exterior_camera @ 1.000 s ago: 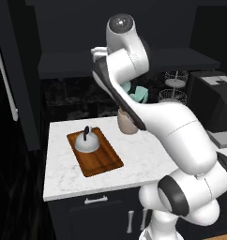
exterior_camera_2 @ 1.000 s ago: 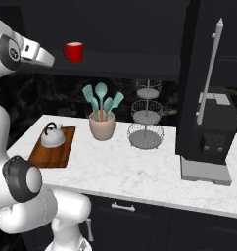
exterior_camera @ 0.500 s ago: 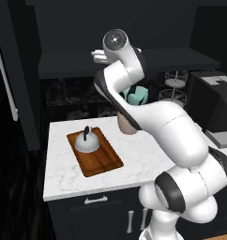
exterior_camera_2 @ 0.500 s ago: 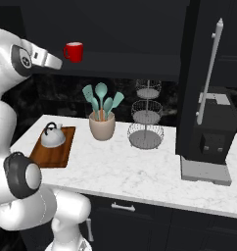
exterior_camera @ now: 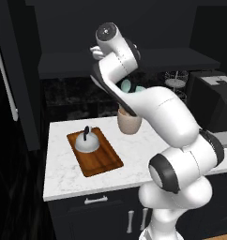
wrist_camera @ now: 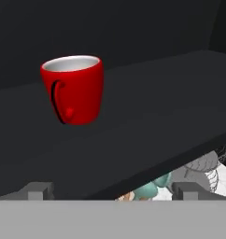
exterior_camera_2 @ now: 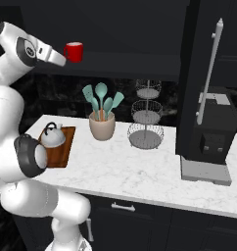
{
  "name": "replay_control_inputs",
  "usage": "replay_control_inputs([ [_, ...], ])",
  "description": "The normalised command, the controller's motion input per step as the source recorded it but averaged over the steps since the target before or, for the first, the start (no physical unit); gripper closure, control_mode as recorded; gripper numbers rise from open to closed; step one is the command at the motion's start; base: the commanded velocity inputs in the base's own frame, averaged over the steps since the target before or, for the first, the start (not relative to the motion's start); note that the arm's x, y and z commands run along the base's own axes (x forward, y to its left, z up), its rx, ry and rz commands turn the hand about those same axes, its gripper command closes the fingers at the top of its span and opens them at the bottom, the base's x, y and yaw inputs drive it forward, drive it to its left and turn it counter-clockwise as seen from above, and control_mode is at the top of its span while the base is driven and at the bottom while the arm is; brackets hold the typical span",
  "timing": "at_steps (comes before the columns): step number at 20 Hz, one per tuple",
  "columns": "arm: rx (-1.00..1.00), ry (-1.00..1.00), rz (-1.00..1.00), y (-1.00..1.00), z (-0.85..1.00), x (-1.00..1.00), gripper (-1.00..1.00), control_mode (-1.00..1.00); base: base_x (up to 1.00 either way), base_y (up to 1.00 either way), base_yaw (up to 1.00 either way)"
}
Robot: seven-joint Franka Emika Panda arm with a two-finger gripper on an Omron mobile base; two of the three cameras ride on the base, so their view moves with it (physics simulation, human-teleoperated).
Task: Pick the kettle from the counter and place it on the tray. Then pick the mug from the cabinet and place it on the tray. Then close the cabinet doors.
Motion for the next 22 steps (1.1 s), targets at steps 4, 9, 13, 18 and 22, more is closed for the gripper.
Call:
replay_control_inputs([
  [4, 0.00, 0.04, -0.11, 0.00, 0.00, 0.32, -1.00, -1.00, 0.00, 0.00, 0.00],
  [9, 0.00, 0.01, -0.11, 0.00, 0.07, 0.25, -1.00, -1.00, 0.00, 0.00, 0.00],
  [13, 0.00, 0.00, -0.09, 0.00, 0.11, 0.24, -1.00, -1.00, 0.00, 0.00, 0.00],
  [18, 0.00, 0.00, -0.05, 0.00, 0.01, 0.16, -1.00, -1.00, 0.00, 0.00, 0.00],
  [22, 0.00, 0.00, -0.01, 0.00, -0.02, 0.14, -1.00, -1.00, 0.00, 0.00, 0.00],
])
